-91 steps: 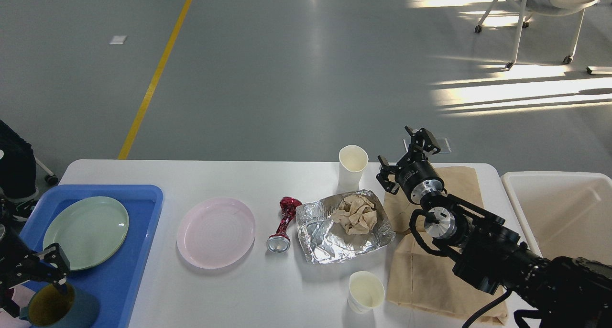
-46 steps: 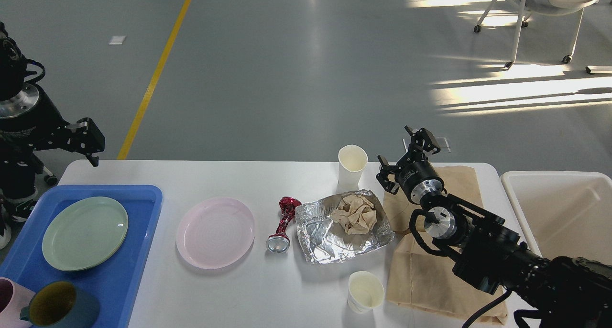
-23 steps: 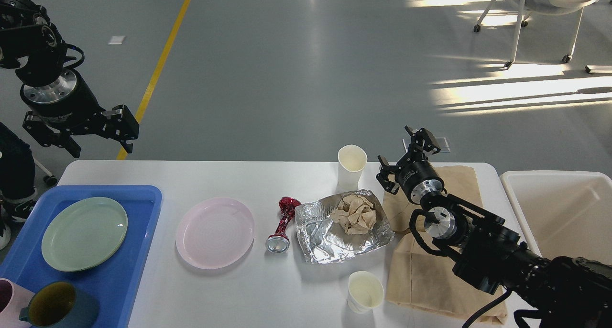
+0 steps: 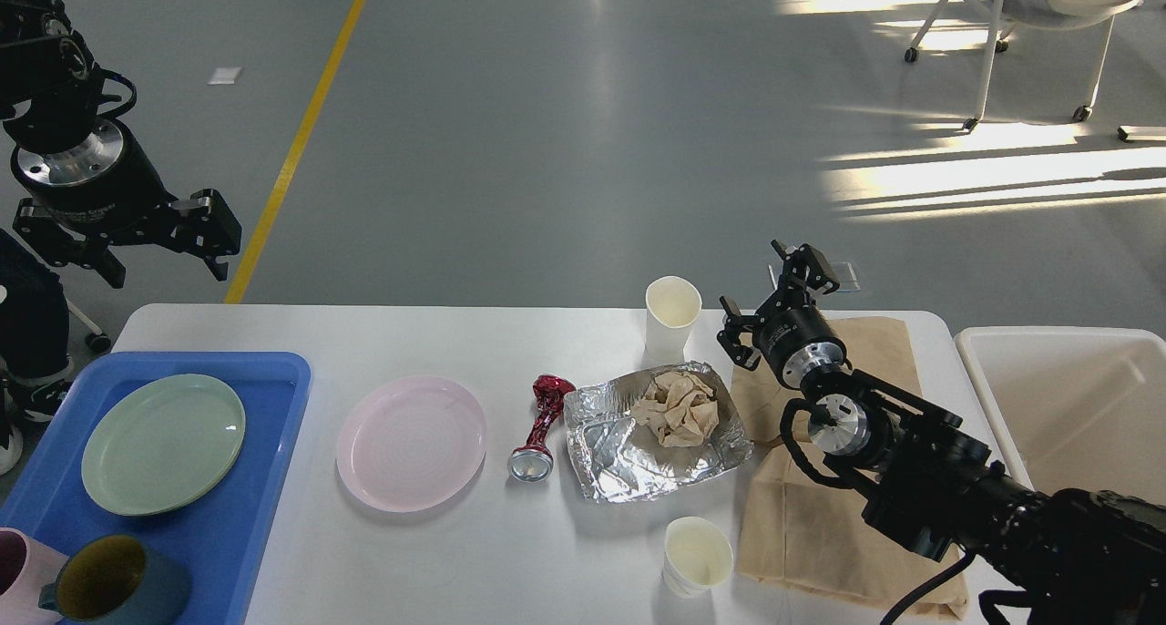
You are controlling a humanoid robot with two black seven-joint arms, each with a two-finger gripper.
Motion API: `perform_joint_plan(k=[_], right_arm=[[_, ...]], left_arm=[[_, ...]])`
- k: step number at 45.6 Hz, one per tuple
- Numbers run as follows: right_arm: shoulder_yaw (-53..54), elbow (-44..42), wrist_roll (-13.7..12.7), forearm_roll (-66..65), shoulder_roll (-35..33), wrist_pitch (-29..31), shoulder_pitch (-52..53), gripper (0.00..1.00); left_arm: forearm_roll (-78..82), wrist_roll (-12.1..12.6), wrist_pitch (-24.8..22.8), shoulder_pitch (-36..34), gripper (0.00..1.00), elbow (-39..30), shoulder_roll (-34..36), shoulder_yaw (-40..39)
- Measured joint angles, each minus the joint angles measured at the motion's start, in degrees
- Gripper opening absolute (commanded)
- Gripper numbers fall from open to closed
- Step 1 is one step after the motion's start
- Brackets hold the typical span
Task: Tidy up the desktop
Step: 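Release the cup and raise the left gripper away from the table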
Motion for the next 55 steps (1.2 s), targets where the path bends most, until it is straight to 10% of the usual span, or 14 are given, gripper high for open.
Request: perform_joint_plan(k=[10,55], right_arm=[[0.0,0.0,0.0,0.0,0.0,0.0,0.0,1.00],[0.0,0.0,0.0,0.0,0.0,0.0,0.0,1.00]], left_arm=[[-0.2,0.0,7.3,0.8,0.95,1.4,-2.4,0.5],[-0.1,0.3,7.7,0.8,0.96,1.7,-4.2,-0.5]])
